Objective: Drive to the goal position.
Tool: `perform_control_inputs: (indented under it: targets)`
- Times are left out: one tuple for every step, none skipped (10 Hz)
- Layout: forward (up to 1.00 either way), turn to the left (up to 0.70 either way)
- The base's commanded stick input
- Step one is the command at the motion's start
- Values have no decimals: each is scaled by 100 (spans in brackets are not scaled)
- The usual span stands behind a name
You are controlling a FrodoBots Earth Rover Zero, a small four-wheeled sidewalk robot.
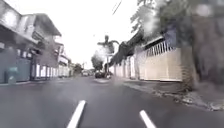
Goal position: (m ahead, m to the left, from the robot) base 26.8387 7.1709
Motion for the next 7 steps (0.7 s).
perform_control_inputs:
  targets:
    - [100, 9]
    - [100, 0]
    - [100, 0]
    - [100, 23]
    - [100, 40]
    - [100, 39]
    - [100, 32]
